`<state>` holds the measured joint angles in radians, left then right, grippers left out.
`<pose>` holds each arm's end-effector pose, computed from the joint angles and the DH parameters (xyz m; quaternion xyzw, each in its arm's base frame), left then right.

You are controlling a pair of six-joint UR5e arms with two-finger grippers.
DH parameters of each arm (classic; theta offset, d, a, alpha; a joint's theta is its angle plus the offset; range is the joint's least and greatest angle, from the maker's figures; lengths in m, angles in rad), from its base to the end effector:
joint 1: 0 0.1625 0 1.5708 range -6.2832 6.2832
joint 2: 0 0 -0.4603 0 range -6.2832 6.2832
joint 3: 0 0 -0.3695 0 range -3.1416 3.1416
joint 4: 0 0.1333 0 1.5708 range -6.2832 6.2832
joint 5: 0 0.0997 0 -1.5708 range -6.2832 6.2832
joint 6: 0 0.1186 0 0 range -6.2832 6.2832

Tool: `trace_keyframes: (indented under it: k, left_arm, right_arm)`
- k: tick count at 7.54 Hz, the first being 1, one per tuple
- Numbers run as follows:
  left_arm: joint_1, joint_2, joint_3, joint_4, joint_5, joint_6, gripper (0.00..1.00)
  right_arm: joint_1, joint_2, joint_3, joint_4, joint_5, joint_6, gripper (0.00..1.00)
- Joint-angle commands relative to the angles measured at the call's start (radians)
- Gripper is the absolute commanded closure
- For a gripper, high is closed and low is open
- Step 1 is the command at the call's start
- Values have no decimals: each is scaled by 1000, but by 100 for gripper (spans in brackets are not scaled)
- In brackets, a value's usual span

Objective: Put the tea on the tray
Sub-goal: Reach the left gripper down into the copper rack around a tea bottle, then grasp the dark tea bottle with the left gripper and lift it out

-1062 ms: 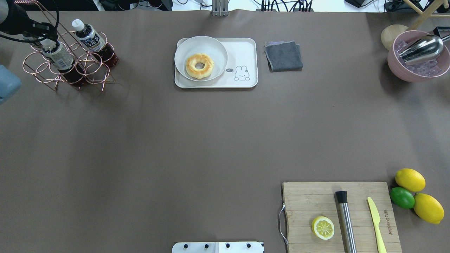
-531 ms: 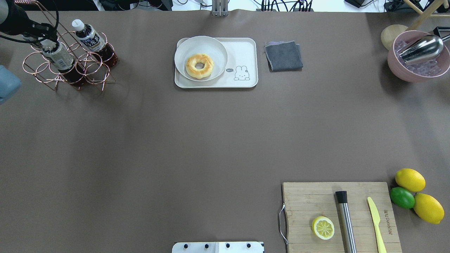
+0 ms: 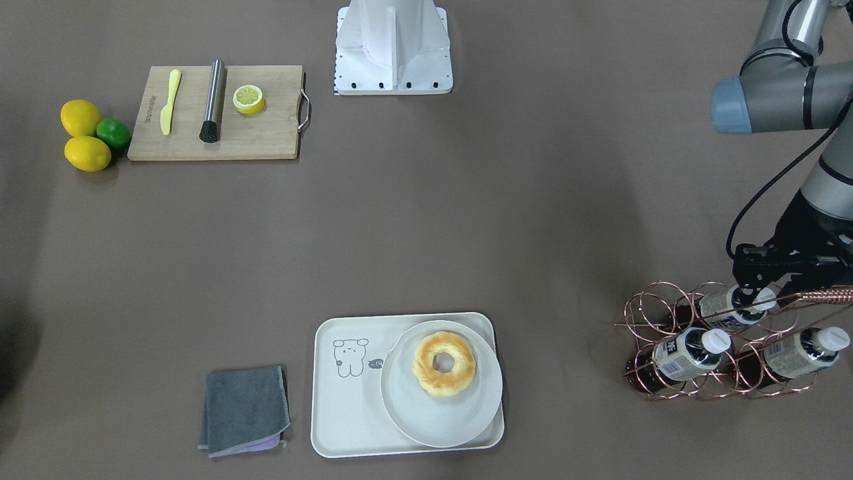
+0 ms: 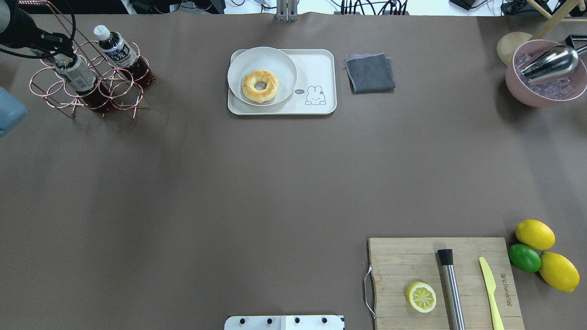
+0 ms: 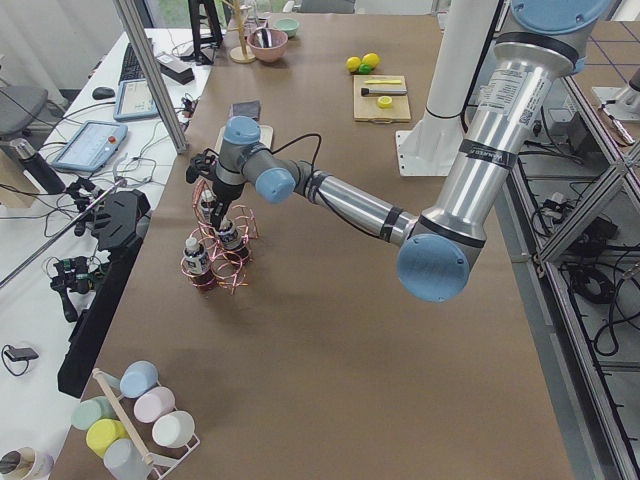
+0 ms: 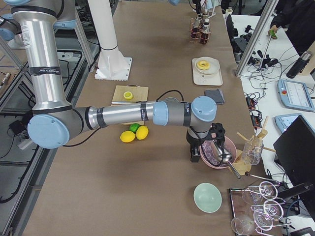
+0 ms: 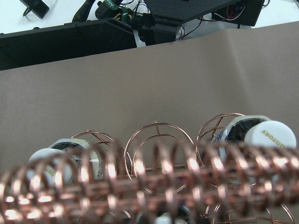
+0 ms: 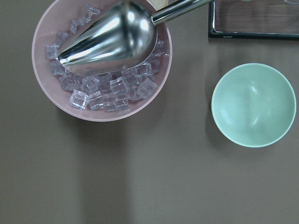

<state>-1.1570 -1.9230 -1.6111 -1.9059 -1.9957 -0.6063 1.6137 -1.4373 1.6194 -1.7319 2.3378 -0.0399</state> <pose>0.1827 -0.6259 0.4676 0.2074 0.3418 -0.0131 0.9165 0.0735 -0.5235 0.6351 0.0252 -0.3734 -0.0025 0.9273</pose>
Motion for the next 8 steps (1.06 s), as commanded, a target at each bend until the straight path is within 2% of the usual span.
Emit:
trace_keyframes:
  k: [1,2,5,8]
  left_arm:
    - [0,1,4,-15,0,-7,70]
    - [0,1,4,-15,0,-9,100]
    - [-19,-19,0,-2,-5,-3,100]
    - [-87,-45,-9,34,-124,-1,100]
  right_arm:
    - [0,0,-1,0,0,0,0]
    - [0,0,-1,0,0,0,0]
    - [-1,2,-1,0,0,0,0]
    - [0,-2,0,0,0,0,0]
